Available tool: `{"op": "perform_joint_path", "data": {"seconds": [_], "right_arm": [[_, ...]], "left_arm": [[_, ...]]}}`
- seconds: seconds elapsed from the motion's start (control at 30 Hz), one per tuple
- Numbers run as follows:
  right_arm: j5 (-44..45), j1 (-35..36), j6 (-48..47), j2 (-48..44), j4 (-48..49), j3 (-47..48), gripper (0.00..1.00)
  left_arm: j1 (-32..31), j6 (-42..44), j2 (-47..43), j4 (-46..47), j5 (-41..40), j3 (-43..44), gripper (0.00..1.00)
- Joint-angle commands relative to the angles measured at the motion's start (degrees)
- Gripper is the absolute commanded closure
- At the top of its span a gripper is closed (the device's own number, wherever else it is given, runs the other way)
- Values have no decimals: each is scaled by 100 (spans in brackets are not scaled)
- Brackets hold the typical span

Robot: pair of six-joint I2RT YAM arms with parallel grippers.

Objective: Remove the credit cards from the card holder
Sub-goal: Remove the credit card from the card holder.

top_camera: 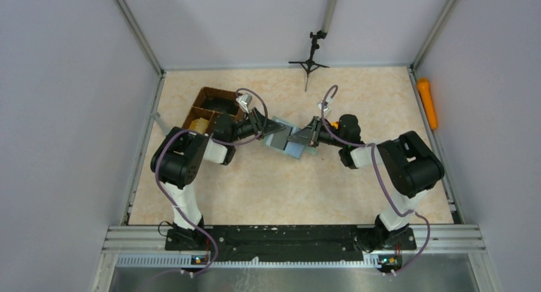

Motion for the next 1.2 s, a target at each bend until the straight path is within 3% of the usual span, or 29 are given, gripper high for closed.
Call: {"op": "perform_joint_path", "data": {"seconds": [0.0, 0.23, 0.7, 0.73, 0.8, 0.87, 0.97, 1.17], "right_arm": [[54, -91, 16, -93, 220, 49, 100], [41, -173, 44, -125, 243, 12, 100], [-90, -188, 252, -91, 617, -30, 100], [-137, -184, 308, -87, 776, -50, 96], [-227, -178, 538, -23, 1251, -119, 72], [-334, -158, 769, 80, 1645, -125, 60], [-447, -76, 993, 247, 1969, -66, 55], [-482, 53, 969, 325, 1889, 50, 56]], "left_arm": [[84, -32, -204, 452, 92, -46, 77], [265, -383, -96, 874, 165, -89, 90], [421, -395, -172, 927, 185, -150, 89], [413, -406, -166, 943, 178, -162, 89], [406, -437, -138, 1012, 169, -164, 89], [384, -489, -100, 1094, 161, -157, 90], [328, -510, -58, 1134, 143, -143, 90], [185, -448, -35, 1109, 69, -125, 91]]}}
